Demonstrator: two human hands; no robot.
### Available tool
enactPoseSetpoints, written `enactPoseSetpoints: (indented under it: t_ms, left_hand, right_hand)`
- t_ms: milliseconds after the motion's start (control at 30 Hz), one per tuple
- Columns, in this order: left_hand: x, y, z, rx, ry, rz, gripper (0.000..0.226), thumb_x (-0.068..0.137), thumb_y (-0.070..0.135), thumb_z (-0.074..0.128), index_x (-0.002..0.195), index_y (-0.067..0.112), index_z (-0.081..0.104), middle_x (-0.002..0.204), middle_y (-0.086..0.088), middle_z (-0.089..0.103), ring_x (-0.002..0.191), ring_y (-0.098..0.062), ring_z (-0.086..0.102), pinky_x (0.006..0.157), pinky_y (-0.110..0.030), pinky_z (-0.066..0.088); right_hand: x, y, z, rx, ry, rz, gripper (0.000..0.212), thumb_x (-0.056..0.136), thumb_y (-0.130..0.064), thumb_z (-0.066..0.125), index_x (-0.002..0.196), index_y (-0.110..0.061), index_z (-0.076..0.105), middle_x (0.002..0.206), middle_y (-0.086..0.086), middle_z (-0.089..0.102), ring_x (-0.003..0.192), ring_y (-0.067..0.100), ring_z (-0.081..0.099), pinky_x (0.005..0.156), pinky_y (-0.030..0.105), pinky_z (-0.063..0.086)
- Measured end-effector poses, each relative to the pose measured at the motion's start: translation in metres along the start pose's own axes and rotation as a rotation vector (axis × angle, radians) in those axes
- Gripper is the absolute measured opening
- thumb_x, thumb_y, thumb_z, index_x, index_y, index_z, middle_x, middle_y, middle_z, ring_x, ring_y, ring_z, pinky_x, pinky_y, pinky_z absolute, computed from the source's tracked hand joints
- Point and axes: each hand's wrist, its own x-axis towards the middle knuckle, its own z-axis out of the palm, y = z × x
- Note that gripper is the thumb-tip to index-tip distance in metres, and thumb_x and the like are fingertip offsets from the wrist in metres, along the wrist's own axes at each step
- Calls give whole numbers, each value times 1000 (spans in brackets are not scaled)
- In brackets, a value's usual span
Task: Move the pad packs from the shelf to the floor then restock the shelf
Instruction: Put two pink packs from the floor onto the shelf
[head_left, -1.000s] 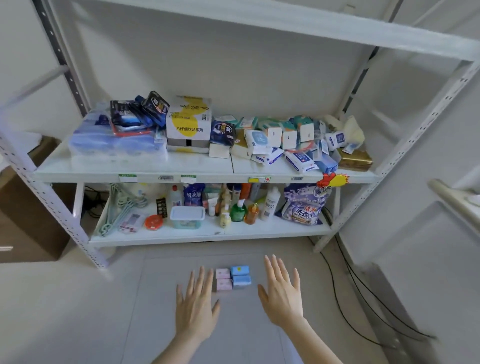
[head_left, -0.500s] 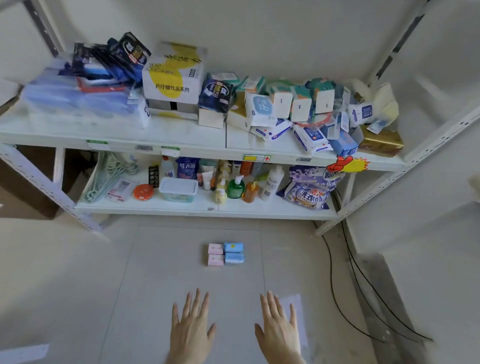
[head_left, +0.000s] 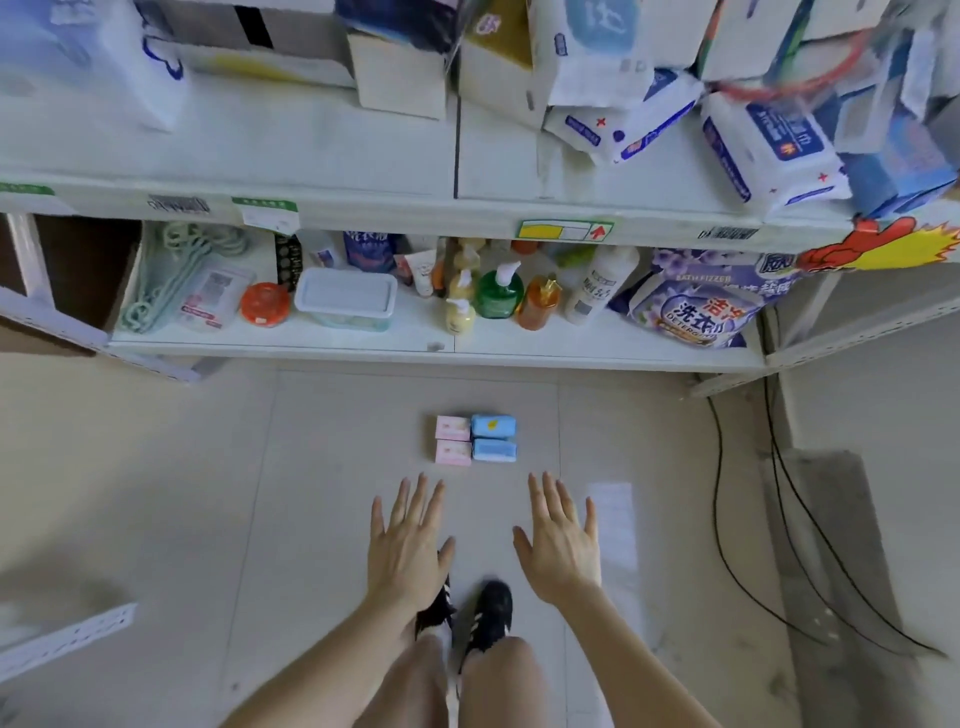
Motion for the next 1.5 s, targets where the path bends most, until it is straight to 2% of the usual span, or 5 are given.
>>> enactPoseSetpoints:
  t_ms: [533, 767, 967, 1167, 1500]
  left_hand:
    - [236, -39, 235, 35, -115, -63, 74, 97, 51, 31, 153, 25, -10, 163, 1, -5, 150, -21, -4, 119, -50, -1]
    - [318, -72, 298, 45, -58, -37, 73, 97, 49, 35, 154, 25, -3, 163, 1, 0, 150, -21, 1, 118, -51, 2]
    - [378, -100, 321, 82, -21, -7, 73, 97, 48, 37, 154, 22, 1, 163, 2, 0, 149, -22, 3, 117, -52, 4]
    - [417, -113, 335, 64, -14, 49, 74, 95, 43, 45, 154, 25, 4, 163, 6, 2, 149, -18, 5, 118, -52, 5]
    - [440, -125, 331, 105, -15, 185, 75, 94, 46, 49, 154, 27, 7, 162, 8, 10, 148, -15, 11, 117, -52, 6]
  right_hand:
    - [261, 65, 207, -131, -149, -88, 73, 99, -50, 27, 152, -19, -11, 162, 2, -7, 149, 20, -3, 118, 50, -2]
    - [325, 52, 285, -134, -125, -189, 76, 96, -50, 34, 153, -17, -4, 162, 5, -6, 149, 21, -4, 117, 49, -4]
    - [365, 32, 327, -65, -10, -243, 78, 91, -46, 50, 152, -15, 13, 160, 4, 17, 147, 19, 11, 118, 45, 0]
    - [386, 19, 353, -145, 163, -276, 78, 72, -42, 74, 137, -8, 48, 137, 8, 53, 131, 24, 45, 114, 47, 25]
    - [403, 14, 362, -90, 317, -298, 49, 66, -26, 80, 108, -8, 61, 102, 5, 64, 103, 26, 61, 103, 48, 40]
